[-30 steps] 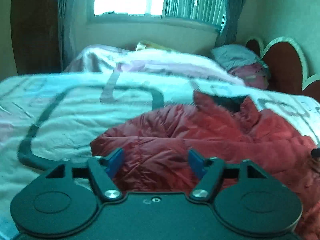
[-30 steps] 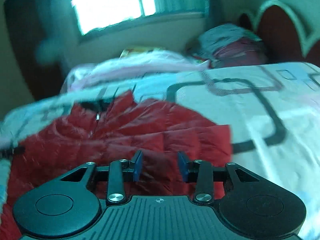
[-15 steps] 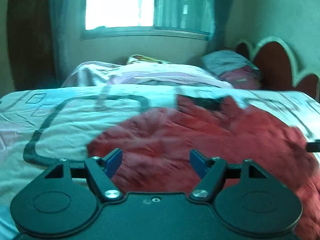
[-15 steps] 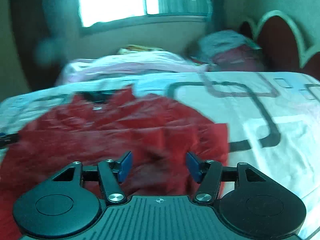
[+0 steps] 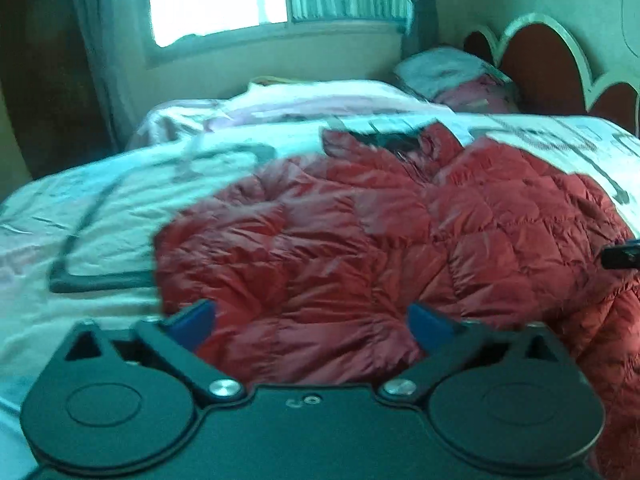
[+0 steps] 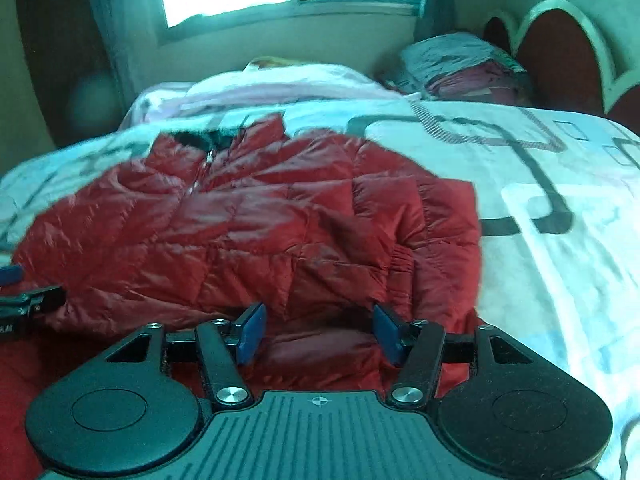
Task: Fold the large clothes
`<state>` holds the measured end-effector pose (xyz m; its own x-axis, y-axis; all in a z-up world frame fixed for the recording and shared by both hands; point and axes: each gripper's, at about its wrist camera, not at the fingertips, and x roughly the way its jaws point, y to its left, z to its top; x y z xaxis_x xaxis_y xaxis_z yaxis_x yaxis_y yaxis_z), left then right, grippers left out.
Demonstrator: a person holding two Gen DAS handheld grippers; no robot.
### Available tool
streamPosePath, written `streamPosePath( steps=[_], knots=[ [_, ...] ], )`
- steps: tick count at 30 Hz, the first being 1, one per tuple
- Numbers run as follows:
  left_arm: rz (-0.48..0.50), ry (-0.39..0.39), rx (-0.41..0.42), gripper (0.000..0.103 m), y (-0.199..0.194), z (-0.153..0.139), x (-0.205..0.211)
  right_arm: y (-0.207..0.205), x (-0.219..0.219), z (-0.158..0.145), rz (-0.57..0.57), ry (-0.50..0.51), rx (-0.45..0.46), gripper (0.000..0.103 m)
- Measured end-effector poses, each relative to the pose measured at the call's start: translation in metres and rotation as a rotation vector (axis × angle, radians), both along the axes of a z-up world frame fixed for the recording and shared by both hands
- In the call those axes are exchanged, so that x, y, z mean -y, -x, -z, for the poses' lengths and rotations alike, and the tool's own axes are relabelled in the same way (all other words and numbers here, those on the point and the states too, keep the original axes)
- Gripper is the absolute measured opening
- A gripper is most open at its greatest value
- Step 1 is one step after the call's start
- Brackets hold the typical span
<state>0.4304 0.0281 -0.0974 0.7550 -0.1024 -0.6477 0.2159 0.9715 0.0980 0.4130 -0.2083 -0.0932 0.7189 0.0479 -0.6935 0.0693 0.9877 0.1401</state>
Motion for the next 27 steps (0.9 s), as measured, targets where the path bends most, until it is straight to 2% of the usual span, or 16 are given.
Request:
streamPosePath(
  steps=[1,3,4,8,14,22,27],
  knots=[
    [0.008,0.005,-0.004,0.103,0.003,-0.002,-0.003,0.005,0.000,-0.003,0.006,0.001,0.004,0.059],
    [0.010,0.015,-0.004,0.103,0.007,-0.005,-0.009,0.016,0.000,-0.008,0.019,0.008,0.014,0.073],
    [0.012,0.016,-0.004,0.103,0.008,-0.006,-0.010,0.021,-0.001,-0.011,0.025,0.012,0.022,0.075],
    [0.034,0.023,-0.011,0.101,0.026,-0.010,-0.020,0.046,0.002,-0.021,0.048,-0.004,0.036,0.075],
    [0.020,0.049,-0.067,0.081,0.069,-0.006,-0.060,0.088,0.020,-0.029,0.067,-0.055,0.043,0.074],
    [-0.105,0.068,-0.116,0.081,0.139,0.002,-0.095,0.158,0.054,-0.021,0.090,-0.098,0.011,0.074],
    [-0.133,0.061,-0.126,0.078,0.188,0.000,-0.103,0.214,0.076,-0.019,0.102,-0.128,0.006,0.074]
  ],
)
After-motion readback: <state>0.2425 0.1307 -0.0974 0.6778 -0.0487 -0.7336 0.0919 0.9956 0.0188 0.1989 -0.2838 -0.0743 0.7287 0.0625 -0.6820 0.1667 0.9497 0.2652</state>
